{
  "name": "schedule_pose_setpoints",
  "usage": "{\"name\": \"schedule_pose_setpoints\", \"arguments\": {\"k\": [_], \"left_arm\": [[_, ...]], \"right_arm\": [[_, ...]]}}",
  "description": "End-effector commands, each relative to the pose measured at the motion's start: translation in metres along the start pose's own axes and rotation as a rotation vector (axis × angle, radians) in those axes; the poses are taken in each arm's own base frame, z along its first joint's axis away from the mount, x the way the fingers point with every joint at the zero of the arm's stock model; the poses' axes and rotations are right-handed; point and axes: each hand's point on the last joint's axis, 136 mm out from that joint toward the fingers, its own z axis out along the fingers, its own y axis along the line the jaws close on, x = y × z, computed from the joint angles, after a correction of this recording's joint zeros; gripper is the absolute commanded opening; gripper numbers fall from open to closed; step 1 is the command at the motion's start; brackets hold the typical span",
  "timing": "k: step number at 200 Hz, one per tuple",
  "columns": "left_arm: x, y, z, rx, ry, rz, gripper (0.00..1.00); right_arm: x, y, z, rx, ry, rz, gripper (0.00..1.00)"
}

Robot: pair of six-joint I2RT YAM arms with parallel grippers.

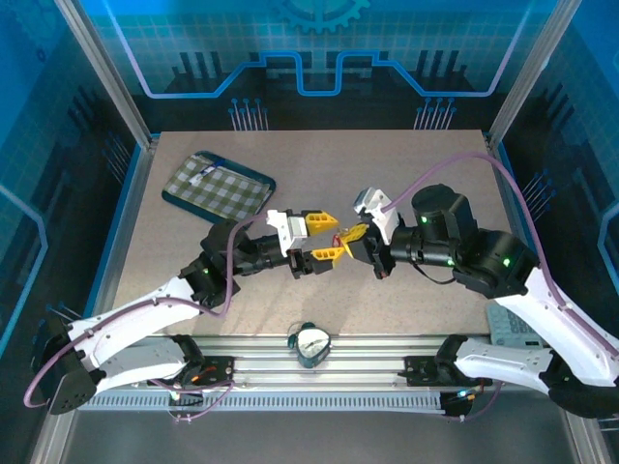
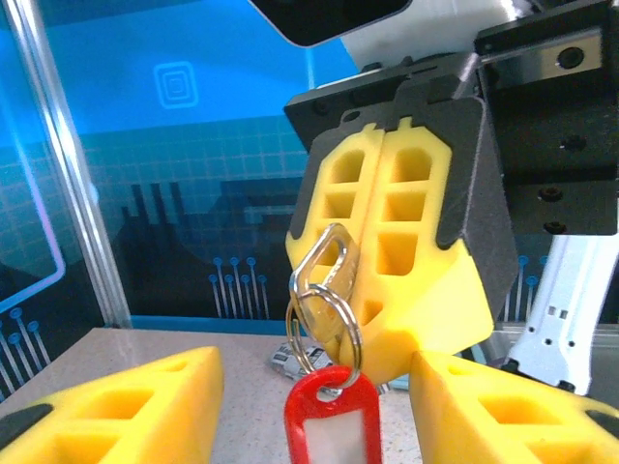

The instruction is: Remove the keys from the keyring

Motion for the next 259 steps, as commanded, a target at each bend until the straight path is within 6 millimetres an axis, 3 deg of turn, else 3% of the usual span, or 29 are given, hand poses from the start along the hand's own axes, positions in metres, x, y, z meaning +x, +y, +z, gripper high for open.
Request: {"name": "schedule_pose_setpoints", "arguments": {"k": [1, 43, 110, 154, 192, 259], "left_arm": [[-0.021, -0.005, 0.003, 0.051, -0.036, 0.034, 0.50], [-0.024, -0.010, 0.006, 0.097, -0.032, 0.031, 0.37], [-0.026, -0.013, 0.007, 0.115, -0.019, 0.044, 0.00], [-0.025, -0.004, 0.005, 0.058, -0.022, 0.067, 0.00], [-0.028, 0.001, -0.001, -0.013, -0.033, 0.151, 0.00], [-0.029, -0.004, -0.001, -0.065, -0.022, 0.268, 0.00]], "right_arm": [[-0.005, 0.016, -0.009, -0.083, -0.016, -0.016, 0.00], [-0.002, 0.022, -0.008, -0.124, -0.005, -0.020, 0.00], [0.001, 0.022, -0.010, -0.122, 0.007, -0.036, 0.00], [-0.002, 0.012, -0.013, -0.054, -0.003, -0.046, 0.00], [-0.005, -0.018, -0.015, 0.119, -0.037, -0.033, 0.00], [-0.001, -0.030, -0.002, 0.161, -0.082, 0.032, 0.00]]}}
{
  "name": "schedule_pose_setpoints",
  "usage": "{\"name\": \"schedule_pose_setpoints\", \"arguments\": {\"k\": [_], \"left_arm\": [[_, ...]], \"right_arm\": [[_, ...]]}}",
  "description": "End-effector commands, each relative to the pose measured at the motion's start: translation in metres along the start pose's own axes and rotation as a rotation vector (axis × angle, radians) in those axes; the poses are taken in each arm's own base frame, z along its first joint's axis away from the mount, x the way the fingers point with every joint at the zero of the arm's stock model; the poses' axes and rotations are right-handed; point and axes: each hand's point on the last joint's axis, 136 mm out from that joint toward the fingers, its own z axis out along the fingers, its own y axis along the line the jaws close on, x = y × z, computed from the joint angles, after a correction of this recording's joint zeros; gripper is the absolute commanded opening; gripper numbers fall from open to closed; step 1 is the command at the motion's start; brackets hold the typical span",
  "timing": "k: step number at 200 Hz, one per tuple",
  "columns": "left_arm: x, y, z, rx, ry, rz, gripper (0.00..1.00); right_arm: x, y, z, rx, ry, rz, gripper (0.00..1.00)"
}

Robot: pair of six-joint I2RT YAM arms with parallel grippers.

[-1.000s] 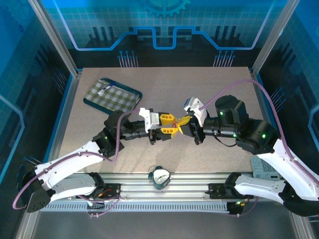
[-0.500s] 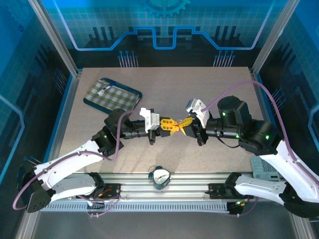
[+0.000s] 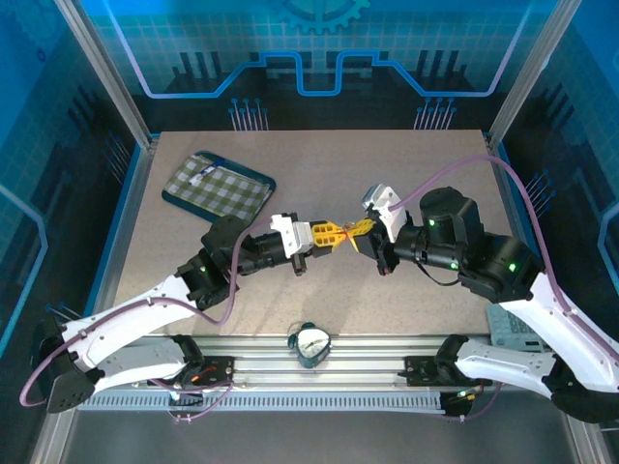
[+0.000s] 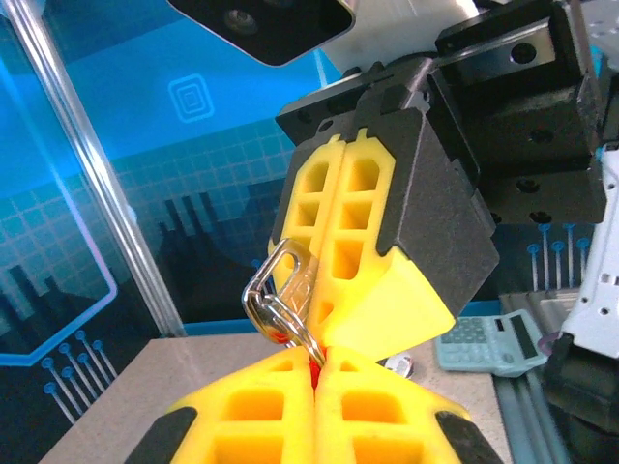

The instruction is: Remove the keys from the keyring

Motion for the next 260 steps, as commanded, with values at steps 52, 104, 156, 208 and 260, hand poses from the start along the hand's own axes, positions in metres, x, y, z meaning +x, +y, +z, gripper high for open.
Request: {"name": "schedule_pose_setpoints", "arguments": {"k": [52, 104, 156, 208, 260], "left_arm": [[-0.018, -0.007, -0.006, -0.027, -0.036, 0.134, 0.00], [-0.017, -0.017, -0.001, -0.022, -0.003, 0.217, 0.00], [-0.017, -0.022, 0.000, -0.023, 0.010, 0.246, 0.00], [-0.019, -0.021, -0.002, -0.034, 0.000, 0.226, 0.00], [-0.020, -0.021, -0.002, -0.029, 0.001, 0.178, 0.00]], "right_arm": [[0.000, -0.015, -0.007, 0.093, -0.130, -0.065, 0.00], [-0.001, -0.029, -0.013, 0.158, -0.170, -0.056, 0.00], [0.003, -0.031, -0.012, 0.167, -0.202, -0.087, 0.00], [0.003, -0.020, -0.024, 0.138, -0.336, -0.192, 0.00], [0.011, -0.015, -0.023, 0.143, -0.362, -0.280, 0.00]]}}
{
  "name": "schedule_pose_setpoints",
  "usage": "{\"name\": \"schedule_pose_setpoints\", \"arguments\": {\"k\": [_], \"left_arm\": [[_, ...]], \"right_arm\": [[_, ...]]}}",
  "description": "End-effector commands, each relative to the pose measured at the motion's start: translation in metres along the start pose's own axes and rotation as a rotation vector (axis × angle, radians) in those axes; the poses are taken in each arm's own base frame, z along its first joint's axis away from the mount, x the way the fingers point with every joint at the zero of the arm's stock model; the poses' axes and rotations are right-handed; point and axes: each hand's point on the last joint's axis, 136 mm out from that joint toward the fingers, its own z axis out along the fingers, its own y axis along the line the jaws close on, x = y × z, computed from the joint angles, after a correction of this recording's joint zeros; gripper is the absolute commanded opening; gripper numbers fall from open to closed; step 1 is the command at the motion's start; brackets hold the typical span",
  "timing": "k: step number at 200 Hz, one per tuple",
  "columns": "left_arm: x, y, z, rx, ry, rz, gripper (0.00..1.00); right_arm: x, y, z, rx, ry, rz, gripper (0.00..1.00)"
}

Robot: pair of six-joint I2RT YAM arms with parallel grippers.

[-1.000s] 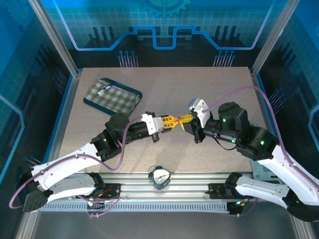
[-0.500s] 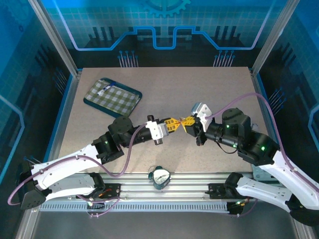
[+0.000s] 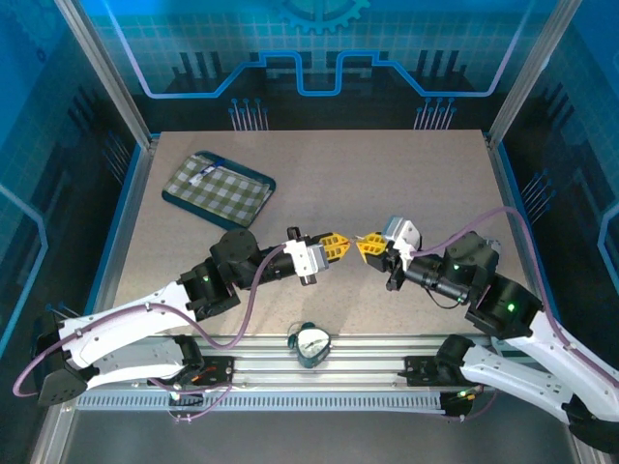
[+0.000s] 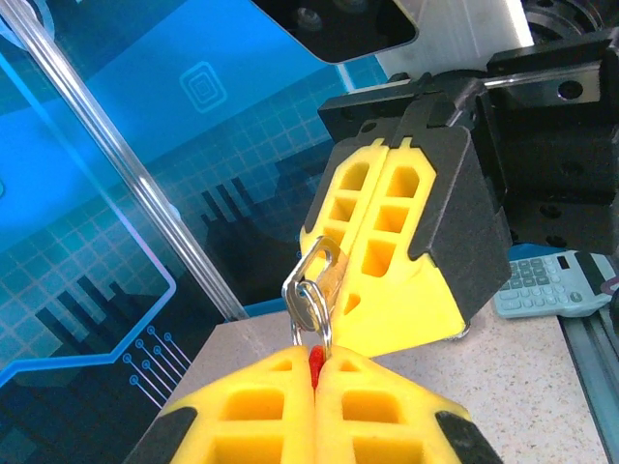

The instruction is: Remove the keys from the keyring

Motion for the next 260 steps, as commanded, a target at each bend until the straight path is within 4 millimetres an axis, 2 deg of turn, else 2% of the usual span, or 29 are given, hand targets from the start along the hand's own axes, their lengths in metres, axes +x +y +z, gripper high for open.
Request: {"name": "schedule_pose_setpoints", "arguments": {"k": [1, 36, 39, 57, 131, 162, 221, 241, 249, 252, 260], "left_arm": [[-0.031, 0.002, -0.009, 0.012, -0.082, -0.025, 0.00], [-0.035, 0.008, -0.011, 0.014, -0.085, -0.070, 0.00], [-0.035, 0.007, -0.011, 0.017, -0.084, -0.073, 0.00], [-0.035, 0.007, -0.010, 0.024, -0.083, -0.082, 0.00], [-0.038, 0.012, -0.010, 0.025, -0.086, -0.125, 0.00], [-0.040, 0.018, -0.013, 0.008, -0.092, -0.142, 0.00], [-0.038, 0.019, -0.015, 0.016, -0.098, -0.163, 0.00], [-0.039, 0.015, -0.015, 0.036, -0.105, -0.162, 0.00], [-0.039, 0.015, -0.015, 0.035, -0.106, -0.163, 0.00], [-0.038, 0.016, -0.014, 0.034, -0.105, -0.164, 0.00], [-0.039, 0.016, -0.014, 0.030, -0.113, -0.164, 0.00]], "right_arm": [[-0.016, -0.015, -0.007, 0.095, -0.079, -0.067, 0.00], [-0.012, -0.011, -0.005, 0.100, -0.062, -0.149, 0.00], [-0.002, -0.009, -0.001, 0.093, -0.039, -0.156, 0.00], [0.004, -0.007, 0.001, 0.104, -0.019, -0.198, 0.00], [0.020, 0.006, 0.004, 0.103, 0.039, -0.378, 0.00], [0.023, 0.004, 0.002, 0.123, 0.056, -0.428, 0.00], [0.006, -0.012, -0.007, 0.211, 0.003, -0.373, 0.00], [-0.003, -0.017, -0.009, 0.211, -0.008, -0.265, 0.00], [0.002, -0.019, -0.006, 0.208, 0.014, -0.212, 0.00], [-0.007, -0.022, -0.009, 0.214, -0.001, -0.191, 0.00], [-0.007, -0.025, -0.008, 0.214, 0.008, -0.146, 0.00]]}}
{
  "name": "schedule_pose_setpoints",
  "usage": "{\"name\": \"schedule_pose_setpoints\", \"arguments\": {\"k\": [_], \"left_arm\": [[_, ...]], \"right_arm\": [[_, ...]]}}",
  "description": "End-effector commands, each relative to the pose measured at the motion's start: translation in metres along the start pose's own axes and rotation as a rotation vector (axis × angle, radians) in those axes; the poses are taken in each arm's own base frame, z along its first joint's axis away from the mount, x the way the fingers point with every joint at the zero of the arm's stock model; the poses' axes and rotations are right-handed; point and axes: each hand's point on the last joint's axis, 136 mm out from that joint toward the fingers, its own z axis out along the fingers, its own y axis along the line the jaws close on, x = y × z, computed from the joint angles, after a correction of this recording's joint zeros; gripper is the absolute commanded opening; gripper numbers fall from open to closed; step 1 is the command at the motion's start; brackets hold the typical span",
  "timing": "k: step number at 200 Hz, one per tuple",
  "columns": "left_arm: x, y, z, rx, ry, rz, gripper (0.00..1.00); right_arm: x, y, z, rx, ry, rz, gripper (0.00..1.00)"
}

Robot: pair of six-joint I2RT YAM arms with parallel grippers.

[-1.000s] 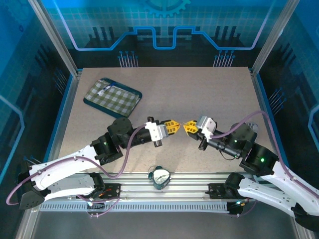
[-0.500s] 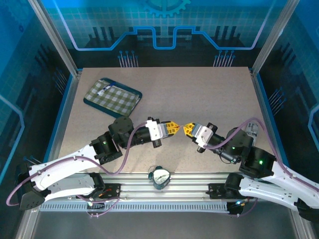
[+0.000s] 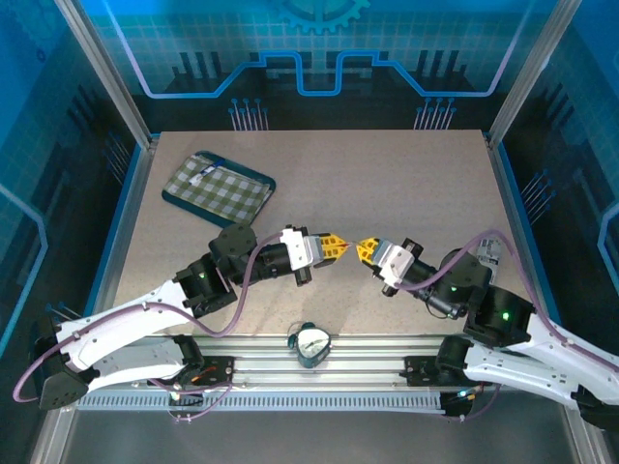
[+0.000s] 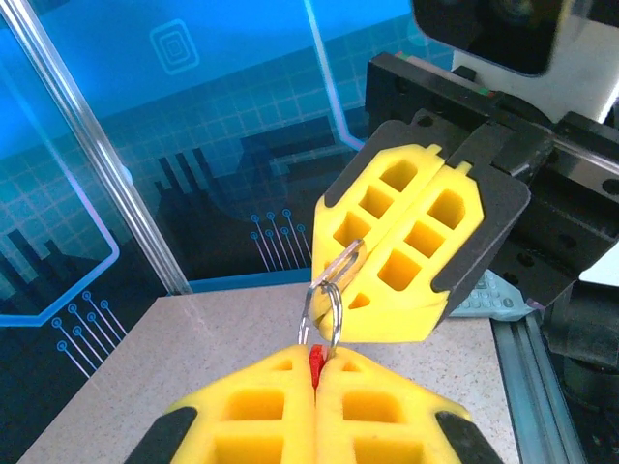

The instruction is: Remove the keys from the keyring

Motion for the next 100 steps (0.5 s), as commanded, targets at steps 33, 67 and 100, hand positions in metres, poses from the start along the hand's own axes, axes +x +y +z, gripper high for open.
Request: {"name": "schedule_pose_setpoints", "arguments": {"k": [33, 67, 100], "left_arm": [[-0.050, 0.008, -0.013, -0.015, -0.162, 0.010, 0.00], [-0.053, 0.008, -0.015, -0.019, -0.184, -0.001, 0.00], [-0.053, 0.010, -0.016, -0.031, -0.186, -0.019, 0.00]], "right_arm": [[0.004, -0.035, 0.001, 0.111, 0.047, 0.296, 0.00], [0.010, -0.029, 0.006, 0.112, -0.002, 0.282, 0.00], [0.013, -0.021, 0.010, 0.094, -0.038, 0.217, 0.00]]}}
